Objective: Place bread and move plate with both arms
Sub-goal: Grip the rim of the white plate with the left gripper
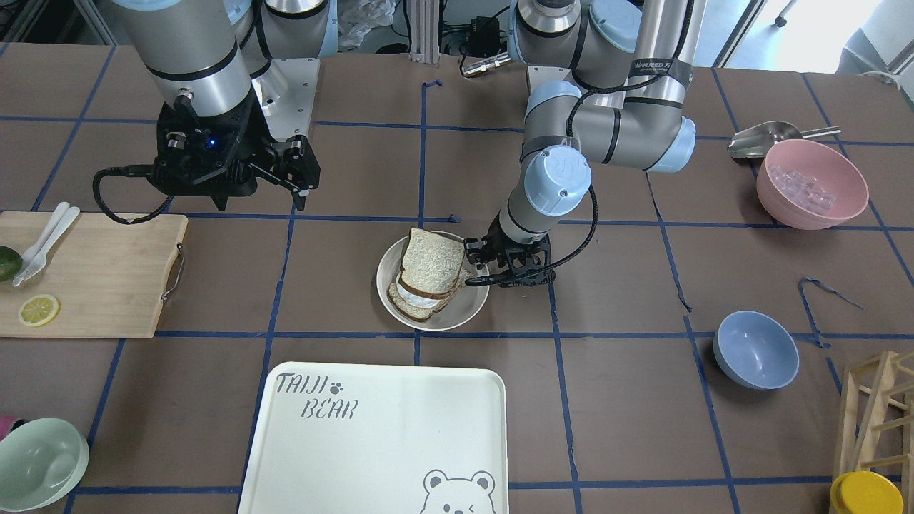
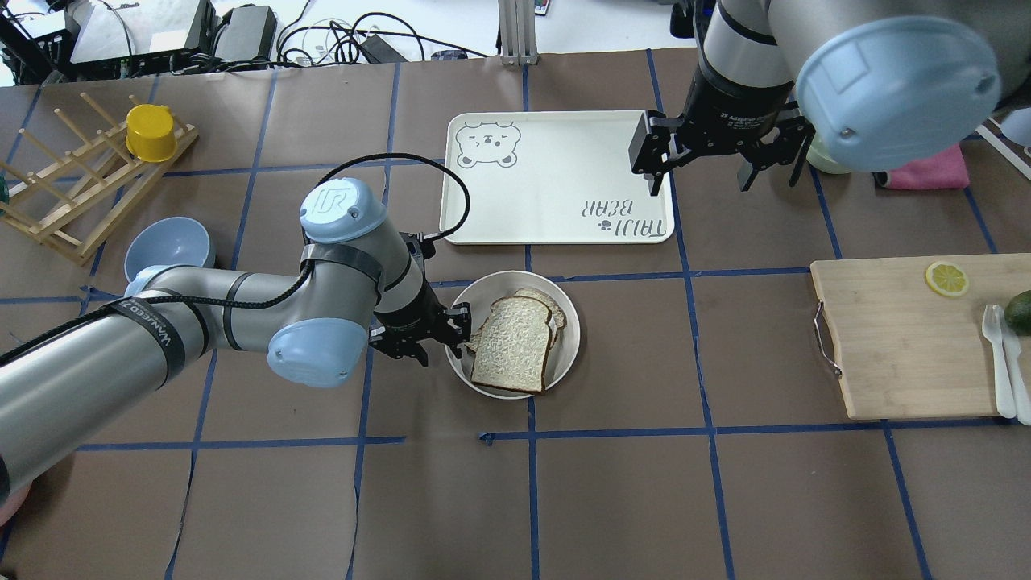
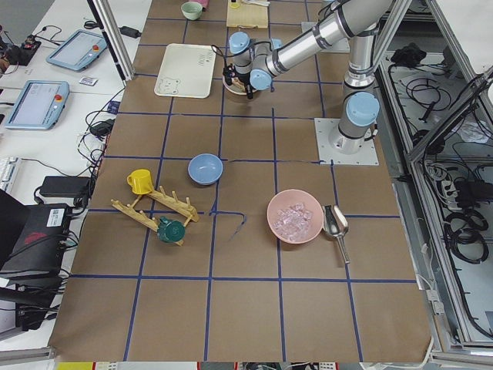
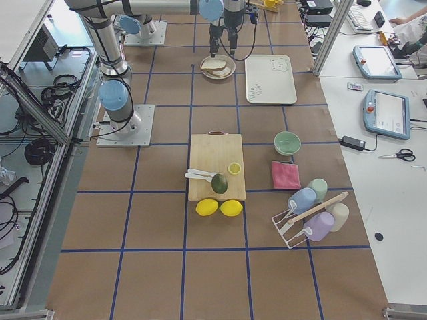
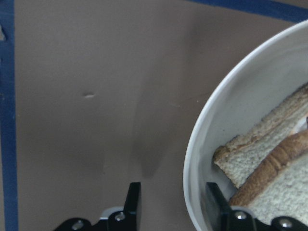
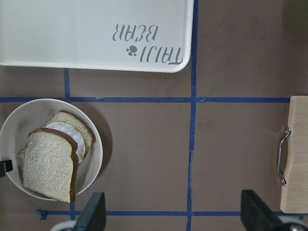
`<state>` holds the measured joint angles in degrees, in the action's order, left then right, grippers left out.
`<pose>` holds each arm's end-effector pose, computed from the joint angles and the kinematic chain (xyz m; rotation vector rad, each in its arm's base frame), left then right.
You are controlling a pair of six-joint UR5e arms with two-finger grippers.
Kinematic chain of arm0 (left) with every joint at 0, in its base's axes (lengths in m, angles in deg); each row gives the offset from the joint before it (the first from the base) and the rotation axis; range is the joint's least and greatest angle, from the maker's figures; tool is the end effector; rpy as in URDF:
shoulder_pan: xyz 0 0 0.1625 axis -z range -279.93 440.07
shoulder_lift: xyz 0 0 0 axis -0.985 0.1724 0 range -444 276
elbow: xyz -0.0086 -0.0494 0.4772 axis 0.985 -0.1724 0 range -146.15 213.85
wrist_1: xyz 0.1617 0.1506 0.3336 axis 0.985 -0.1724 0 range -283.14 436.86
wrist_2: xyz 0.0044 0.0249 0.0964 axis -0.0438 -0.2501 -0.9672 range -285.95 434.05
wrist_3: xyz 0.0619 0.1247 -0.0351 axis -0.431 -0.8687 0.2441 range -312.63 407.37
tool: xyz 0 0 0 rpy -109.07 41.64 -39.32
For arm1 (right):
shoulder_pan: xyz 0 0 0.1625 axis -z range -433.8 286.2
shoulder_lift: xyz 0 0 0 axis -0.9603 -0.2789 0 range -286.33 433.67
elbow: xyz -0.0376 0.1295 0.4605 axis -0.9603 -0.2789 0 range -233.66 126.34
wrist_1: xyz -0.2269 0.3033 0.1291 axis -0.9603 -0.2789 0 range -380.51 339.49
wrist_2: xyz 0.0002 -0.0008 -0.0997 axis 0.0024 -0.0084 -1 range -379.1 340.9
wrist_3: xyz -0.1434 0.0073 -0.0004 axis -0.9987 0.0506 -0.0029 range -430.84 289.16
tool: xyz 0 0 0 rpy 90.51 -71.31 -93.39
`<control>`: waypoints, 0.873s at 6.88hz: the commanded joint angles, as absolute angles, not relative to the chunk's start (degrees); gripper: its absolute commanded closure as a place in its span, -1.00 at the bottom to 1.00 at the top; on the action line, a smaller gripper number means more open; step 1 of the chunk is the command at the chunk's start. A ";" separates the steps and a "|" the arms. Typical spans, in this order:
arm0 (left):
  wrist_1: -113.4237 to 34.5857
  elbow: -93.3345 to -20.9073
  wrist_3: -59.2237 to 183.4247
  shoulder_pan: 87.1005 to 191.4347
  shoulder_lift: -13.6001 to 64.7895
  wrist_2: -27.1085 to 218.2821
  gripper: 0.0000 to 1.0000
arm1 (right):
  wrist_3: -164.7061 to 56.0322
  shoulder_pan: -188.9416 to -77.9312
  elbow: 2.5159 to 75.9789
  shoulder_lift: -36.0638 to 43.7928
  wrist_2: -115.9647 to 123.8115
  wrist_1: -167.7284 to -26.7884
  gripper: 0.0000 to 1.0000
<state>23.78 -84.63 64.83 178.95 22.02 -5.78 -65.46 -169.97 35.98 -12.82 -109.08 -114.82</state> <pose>-0.2312 -0.4514 0.2061 0.2410 -2.9788 -0.2534 0.1873 -0.4914 0.4792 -0.0216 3.1390 -0.0315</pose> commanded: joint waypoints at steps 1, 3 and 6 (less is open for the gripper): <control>25.00 -84.63 64.95 178.95 22.70 -5.66 0.27 | -65.48 -169.96 35.99 -12.81 -109.10 -114.82 -1.00; 25.18 -84.54 64.86 178.95 22.61 -5.66 0.93 | -65.48 -169.96 35.81 -12.81 -108.92 -114.91 -1.00; 25.44 -83.76 64.16 178.95 20.78 -5.58 1.00 | -65.39 -169.87 35.99 -13.51 -109.01 -114.82 -1.00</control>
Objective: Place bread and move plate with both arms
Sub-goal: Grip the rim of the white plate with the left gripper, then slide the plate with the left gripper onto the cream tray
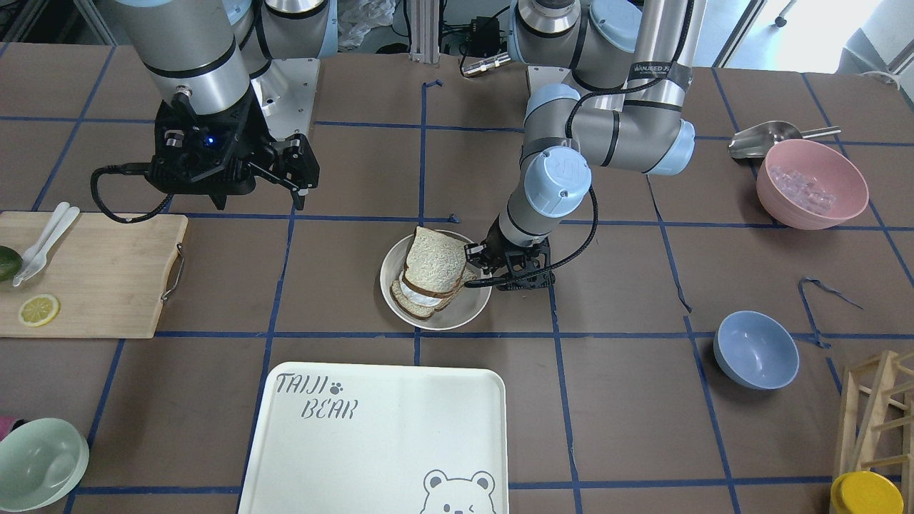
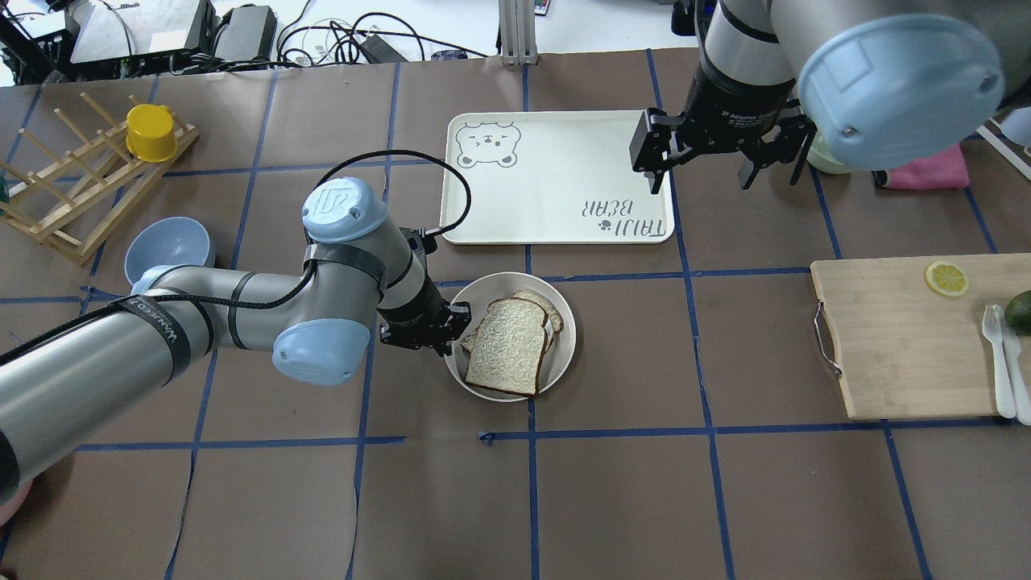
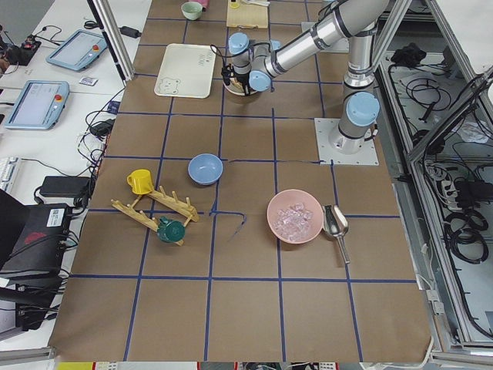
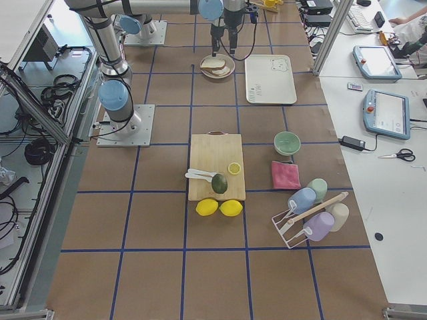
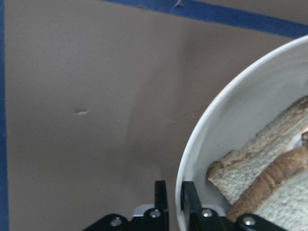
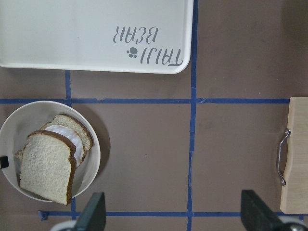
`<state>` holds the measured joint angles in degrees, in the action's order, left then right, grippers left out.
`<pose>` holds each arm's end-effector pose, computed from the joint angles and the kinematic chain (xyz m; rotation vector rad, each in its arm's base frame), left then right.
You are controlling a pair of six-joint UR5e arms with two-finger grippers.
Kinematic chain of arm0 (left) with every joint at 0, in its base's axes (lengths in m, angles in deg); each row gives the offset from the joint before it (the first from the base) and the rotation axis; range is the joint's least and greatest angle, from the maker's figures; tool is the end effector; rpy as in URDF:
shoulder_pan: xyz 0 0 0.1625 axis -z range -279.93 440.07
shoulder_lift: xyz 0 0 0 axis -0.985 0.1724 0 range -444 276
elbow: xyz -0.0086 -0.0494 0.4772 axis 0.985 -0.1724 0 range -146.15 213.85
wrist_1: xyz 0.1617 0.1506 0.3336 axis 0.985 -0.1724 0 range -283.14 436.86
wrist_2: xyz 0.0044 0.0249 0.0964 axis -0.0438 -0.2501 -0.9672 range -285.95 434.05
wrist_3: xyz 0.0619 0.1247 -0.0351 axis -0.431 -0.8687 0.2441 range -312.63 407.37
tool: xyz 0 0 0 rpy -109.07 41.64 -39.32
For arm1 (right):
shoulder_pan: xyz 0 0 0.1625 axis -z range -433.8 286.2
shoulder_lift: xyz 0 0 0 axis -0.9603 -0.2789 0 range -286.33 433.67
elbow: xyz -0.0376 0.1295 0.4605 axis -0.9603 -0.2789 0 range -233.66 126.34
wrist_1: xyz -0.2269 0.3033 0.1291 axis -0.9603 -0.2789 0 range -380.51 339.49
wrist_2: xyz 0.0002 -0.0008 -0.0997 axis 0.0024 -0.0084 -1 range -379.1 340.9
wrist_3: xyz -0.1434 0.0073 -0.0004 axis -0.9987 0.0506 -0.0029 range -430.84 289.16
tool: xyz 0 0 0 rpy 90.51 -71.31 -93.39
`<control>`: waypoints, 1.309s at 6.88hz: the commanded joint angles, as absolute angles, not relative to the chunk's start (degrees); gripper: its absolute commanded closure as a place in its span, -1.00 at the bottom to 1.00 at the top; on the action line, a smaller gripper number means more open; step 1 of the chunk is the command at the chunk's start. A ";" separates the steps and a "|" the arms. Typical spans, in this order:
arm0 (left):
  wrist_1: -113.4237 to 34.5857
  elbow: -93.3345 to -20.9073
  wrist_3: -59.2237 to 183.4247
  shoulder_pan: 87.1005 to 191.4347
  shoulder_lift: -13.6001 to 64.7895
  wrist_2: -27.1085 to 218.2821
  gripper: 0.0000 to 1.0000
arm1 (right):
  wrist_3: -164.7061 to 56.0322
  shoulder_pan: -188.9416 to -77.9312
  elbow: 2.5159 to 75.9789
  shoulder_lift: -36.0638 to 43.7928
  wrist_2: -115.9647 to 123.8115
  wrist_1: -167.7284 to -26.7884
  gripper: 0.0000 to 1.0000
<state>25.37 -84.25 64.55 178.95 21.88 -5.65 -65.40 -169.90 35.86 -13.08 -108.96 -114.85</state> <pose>-0.2326 -0.4581 0.2120 0.2285 -2.9727 -0.1994 0.1868 -0.4905 0.4826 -0.0181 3.1361 -0.0423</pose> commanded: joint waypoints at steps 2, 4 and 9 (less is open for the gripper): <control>25.36 -82.96 63.98 178.60 18.32 -2.70 1.00 | -65.48 -169.78 35.99 -13.95 -109.01 -114.82 -1.00; 24.83 -81.91 64.33 177.11 16.64 1.09 1.00 | -65.48 -169.78 35.99 -14.22 -109.01 -114.73 -1.00; 19.12 -62.70 64.77 174.20 26.89 5.93 1.00 | -65.48 -169.69 36.08 -14.75 -109.10 -114.55 -1.00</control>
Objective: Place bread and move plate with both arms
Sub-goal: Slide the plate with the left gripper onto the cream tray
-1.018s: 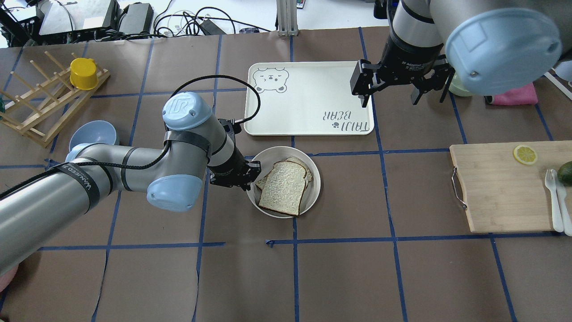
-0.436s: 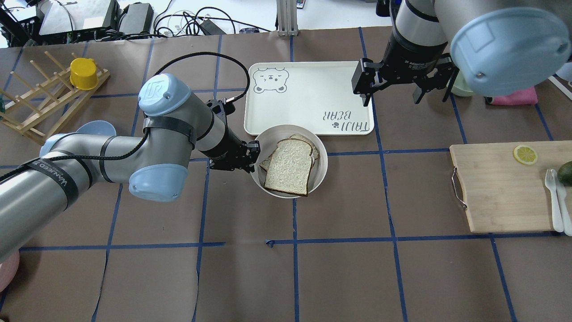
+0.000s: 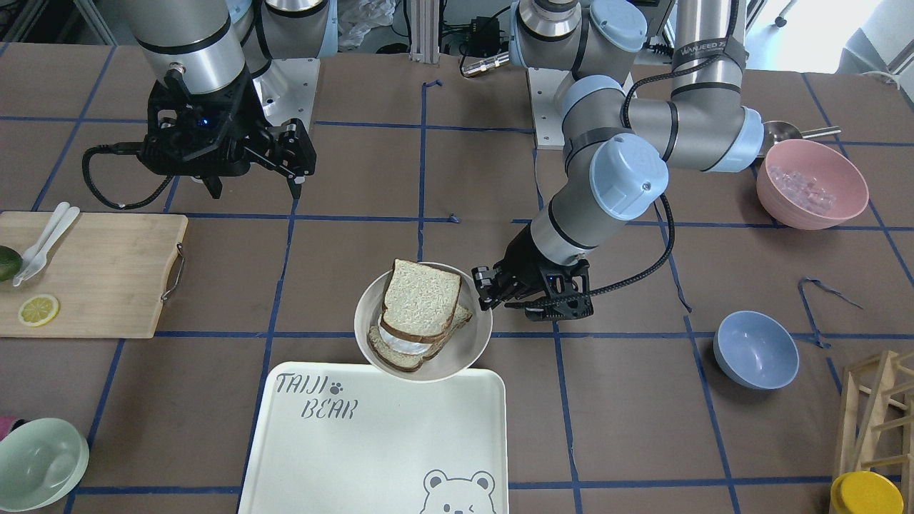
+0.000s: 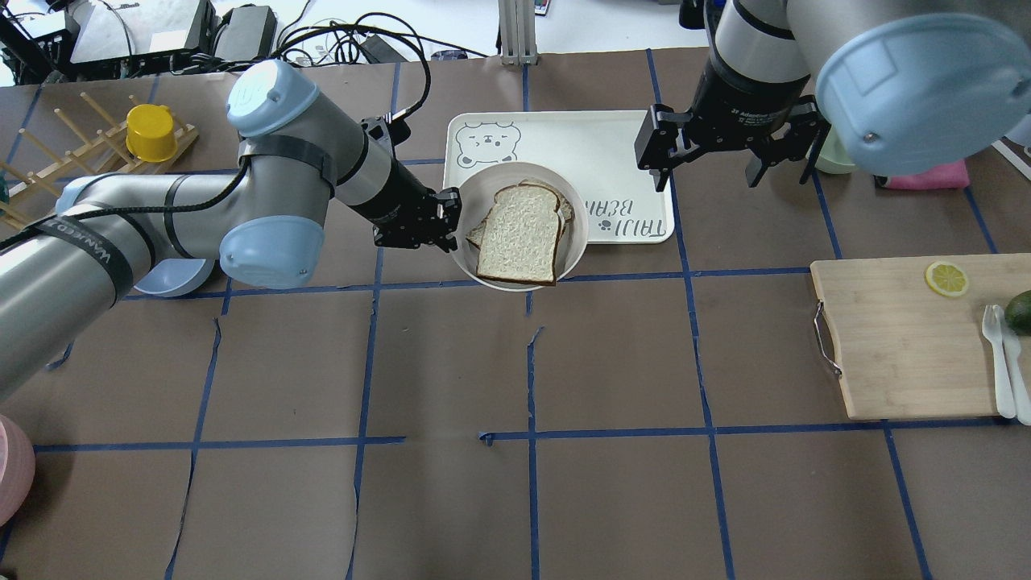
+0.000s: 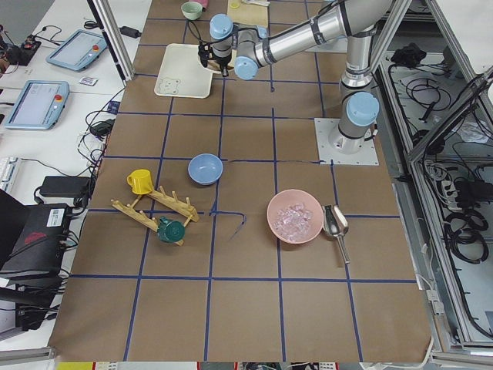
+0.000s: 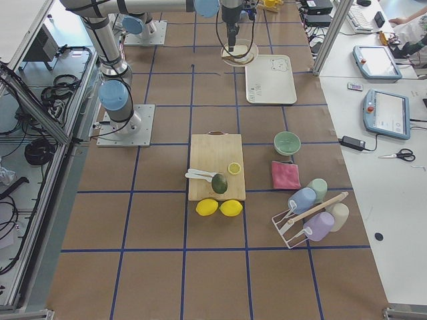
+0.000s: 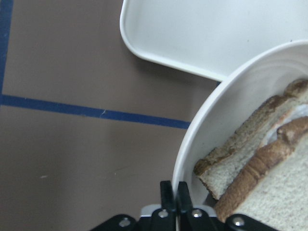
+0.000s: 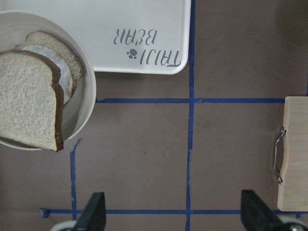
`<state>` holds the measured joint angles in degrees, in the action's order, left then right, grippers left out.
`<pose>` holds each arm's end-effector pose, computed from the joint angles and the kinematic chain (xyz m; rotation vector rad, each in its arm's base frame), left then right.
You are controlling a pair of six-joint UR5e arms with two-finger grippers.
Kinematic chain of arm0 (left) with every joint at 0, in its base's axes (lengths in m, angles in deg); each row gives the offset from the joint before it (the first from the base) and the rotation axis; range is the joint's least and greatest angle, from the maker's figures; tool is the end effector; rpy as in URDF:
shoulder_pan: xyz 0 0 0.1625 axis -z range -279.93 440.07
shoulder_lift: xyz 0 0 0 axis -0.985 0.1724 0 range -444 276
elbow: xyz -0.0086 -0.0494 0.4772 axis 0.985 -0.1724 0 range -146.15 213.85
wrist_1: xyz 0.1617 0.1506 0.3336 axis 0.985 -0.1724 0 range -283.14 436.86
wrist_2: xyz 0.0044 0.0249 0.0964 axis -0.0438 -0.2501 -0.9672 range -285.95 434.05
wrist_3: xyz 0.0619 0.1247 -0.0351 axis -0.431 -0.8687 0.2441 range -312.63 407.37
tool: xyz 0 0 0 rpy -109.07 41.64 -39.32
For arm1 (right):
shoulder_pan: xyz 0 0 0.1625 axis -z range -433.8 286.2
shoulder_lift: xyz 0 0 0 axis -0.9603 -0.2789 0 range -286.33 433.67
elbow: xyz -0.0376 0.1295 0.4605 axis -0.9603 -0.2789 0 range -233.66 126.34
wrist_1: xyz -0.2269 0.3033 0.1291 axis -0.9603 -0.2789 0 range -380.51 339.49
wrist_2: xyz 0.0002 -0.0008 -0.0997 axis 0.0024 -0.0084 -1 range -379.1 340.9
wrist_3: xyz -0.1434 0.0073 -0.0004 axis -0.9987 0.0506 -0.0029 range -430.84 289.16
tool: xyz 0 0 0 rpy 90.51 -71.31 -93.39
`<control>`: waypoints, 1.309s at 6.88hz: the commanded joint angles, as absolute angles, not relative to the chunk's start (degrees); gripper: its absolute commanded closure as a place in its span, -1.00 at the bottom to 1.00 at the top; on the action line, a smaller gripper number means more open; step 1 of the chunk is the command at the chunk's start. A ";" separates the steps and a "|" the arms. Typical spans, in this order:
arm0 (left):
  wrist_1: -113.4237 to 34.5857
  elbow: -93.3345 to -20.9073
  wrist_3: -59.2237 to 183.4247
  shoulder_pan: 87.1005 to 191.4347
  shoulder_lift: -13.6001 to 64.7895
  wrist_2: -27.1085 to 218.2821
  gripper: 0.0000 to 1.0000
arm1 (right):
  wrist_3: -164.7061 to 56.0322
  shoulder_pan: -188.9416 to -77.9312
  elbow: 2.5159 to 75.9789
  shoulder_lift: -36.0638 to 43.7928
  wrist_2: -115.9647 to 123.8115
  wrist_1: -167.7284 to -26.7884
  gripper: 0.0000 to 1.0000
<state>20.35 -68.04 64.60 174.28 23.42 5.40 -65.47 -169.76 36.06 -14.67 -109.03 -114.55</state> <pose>-0.2279 -0.5666 0.3096 0.2942 -2.7465 0.0022 0.1844 -0.4808 0.4943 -0.0162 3.1350 -0.0722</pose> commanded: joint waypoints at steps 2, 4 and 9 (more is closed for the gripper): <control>19.12 -54.53 65.56 174.20 34.79 6.38 1.00 | -65.48 -169.69 36.08 -14.75 -109.10 -114.21 -1.00; 19.29 -47.12 68.38 174.29 41.48 6.90 1.00 | -65.56 -169.69 36.08 -14.75 -109.19 -114.20 -1.00; 21.66 -45.96 70.22 175.69 46.95 8.04 1.00 | -65.56 -169.61 36.08 -14.75 -109.27 -114.29 -1.00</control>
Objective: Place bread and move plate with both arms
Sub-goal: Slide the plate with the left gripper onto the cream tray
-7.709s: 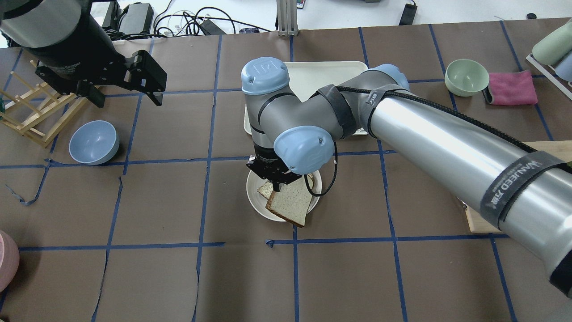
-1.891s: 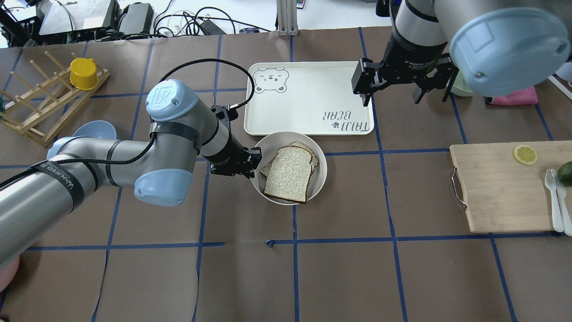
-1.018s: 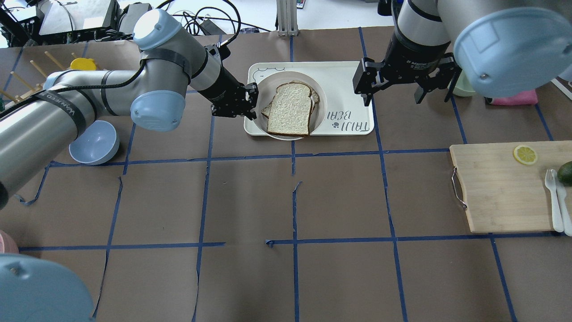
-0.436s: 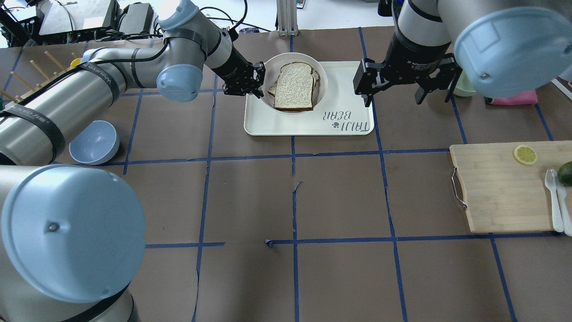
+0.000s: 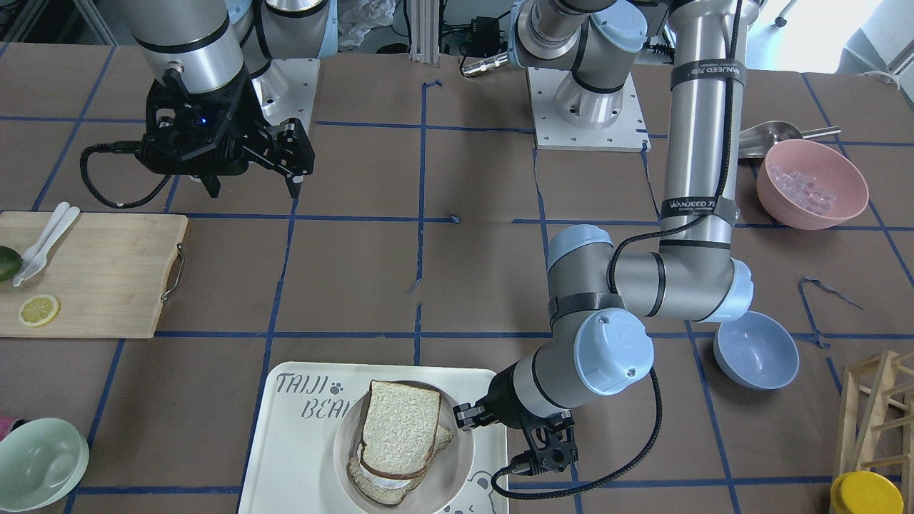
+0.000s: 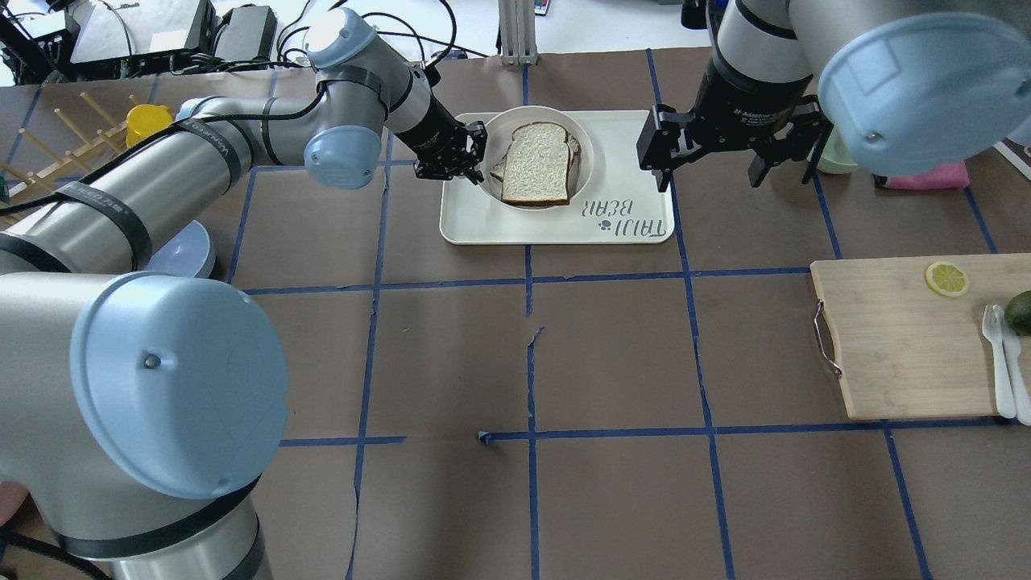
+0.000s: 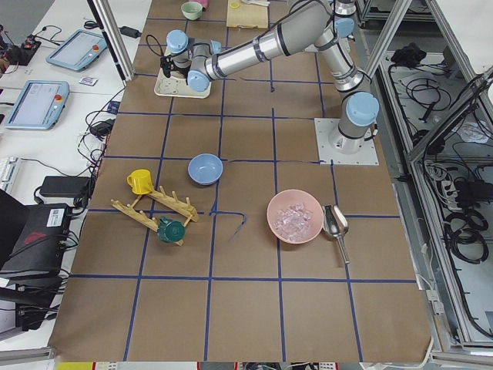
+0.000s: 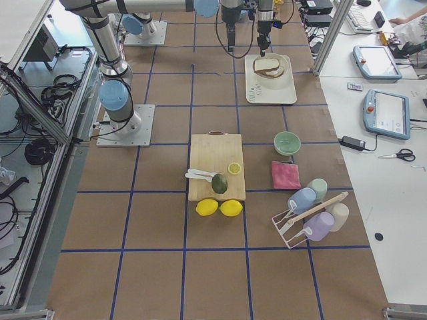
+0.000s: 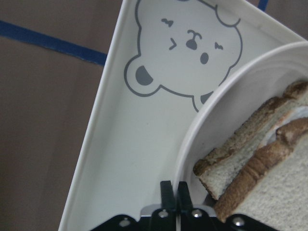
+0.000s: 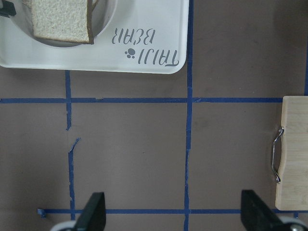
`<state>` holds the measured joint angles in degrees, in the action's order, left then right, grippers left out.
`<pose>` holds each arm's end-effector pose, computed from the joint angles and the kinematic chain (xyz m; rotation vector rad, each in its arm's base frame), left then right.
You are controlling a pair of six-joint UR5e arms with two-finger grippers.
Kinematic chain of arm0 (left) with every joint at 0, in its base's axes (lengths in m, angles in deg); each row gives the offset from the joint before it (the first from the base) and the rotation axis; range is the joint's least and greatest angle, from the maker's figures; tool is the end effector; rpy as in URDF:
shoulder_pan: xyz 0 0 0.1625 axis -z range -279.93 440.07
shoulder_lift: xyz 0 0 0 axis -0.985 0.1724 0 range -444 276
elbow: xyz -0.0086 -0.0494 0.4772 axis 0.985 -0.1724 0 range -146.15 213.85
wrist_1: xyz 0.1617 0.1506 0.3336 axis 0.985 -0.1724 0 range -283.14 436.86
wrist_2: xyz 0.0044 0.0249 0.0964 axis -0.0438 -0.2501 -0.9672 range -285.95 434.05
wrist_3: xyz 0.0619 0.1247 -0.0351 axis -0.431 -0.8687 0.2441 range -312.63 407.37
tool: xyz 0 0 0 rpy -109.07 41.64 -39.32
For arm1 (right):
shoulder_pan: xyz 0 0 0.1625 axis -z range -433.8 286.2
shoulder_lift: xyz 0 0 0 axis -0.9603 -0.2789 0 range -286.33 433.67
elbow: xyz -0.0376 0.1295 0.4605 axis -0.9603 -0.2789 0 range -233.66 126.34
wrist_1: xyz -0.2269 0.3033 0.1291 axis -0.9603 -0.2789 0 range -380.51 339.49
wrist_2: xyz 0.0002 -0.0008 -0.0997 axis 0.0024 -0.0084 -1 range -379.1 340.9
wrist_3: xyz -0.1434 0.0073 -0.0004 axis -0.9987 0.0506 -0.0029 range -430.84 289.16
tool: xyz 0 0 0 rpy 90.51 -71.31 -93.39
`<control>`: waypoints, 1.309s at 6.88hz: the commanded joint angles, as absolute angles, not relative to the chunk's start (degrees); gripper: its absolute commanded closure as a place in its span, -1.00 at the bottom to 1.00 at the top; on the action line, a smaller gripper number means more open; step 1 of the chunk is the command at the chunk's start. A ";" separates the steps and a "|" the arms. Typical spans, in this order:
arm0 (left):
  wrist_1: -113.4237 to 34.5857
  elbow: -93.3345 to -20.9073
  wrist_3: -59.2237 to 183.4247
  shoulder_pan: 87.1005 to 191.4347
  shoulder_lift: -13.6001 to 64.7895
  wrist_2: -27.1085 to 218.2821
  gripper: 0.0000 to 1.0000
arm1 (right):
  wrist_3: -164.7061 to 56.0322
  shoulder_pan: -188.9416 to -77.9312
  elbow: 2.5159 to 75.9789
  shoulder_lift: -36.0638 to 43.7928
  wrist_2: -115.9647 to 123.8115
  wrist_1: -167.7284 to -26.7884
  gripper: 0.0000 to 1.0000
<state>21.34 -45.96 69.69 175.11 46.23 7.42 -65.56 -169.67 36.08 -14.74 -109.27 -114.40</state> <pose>-0.2551 -0.7264 0.2163 0.3880 -2.6995 -0.0307 0.1830 -0.4803 0.4944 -0.0161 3.1395 -0.0702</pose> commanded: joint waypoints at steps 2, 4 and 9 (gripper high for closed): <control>21.58 -45.87 70.13 175.96 47.48 8.13 -0.12 | -65.56 -169.61 36.08 -14.75 -109.27 -114.29 -1.00; 18.35 -44.56 69.87 176.05 44.69 7.52 -0.42 | -65.56 -169.61 36.08 -14.75 -109.27 -114.55 -1.00; -5.73 -44.63 62.00 176.66 20.99 -1.14 -1.00 | -65.56 -169.61 36.08 -14.83 -109.27 -114.73 -1.00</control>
<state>-1.46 -44.06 65.47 176.60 27.02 2.99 -65.56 -169.61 36.08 -14.78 -109.27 -114.67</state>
